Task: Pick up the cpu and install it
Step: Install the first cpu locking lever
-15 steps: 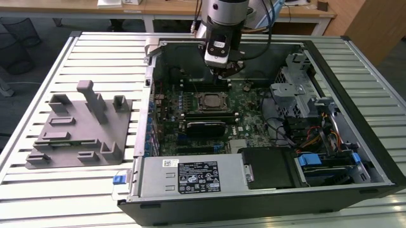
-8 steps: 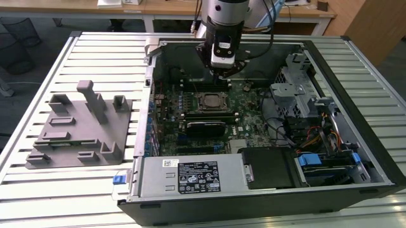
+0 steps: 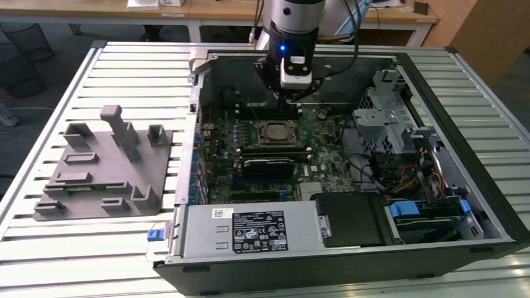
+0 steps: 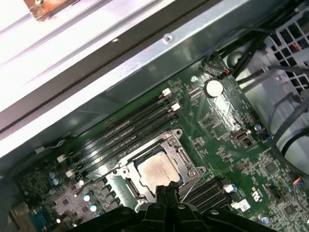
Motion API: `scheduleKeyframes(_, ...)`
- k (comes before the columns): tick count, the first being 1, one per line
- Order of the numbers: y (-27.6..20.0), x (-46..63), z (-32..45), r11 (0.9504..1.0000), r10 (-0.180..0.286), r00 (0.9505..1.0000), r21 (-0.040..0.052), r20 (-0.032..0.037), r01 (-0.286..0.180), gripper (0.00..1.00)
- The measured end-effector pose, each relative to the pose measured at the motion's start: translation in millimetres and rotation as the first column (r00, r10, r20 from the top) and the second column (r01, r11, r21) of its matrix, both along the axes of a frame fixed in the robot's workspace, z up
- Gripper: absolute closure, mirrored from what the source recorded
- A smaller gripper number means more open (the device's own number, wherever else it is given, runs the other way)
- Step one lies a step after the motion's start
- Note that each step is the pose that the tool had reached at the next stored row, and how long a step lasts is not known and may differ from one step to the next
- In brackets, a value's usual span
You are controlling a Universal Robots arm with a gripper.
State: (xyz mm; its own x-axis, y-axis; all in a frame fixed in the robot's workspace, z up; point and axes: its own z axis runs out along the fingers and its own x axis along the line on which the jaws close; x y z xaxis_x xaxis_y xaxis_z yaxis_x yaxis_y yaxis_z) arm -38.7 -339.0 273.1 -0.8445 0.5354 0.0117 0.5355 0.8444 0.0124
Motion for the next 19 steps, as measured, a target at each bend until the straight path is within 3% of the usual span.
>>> scheduleKeyframes(5,0.0,0.0,-0.2,0.996,0.09,0.996,0.0001,0.0,-0.09,0.89)
scheduleKeyframes(9,0.0,0.0,-0.4,0.9867,0.163,0.9867,0.0,0.0,-0.163,0.89)
scheduleKeyframes(14,0.0,0.0,-0.6,0.9681,0.251,0.9681,0.0,0.0,-0.251,0.89)
scheduleKeyframes(19,0.0,0.0,-0.7,0.9411,0.338,0.9411,0.0,-0.0001,-0.338,0.89)
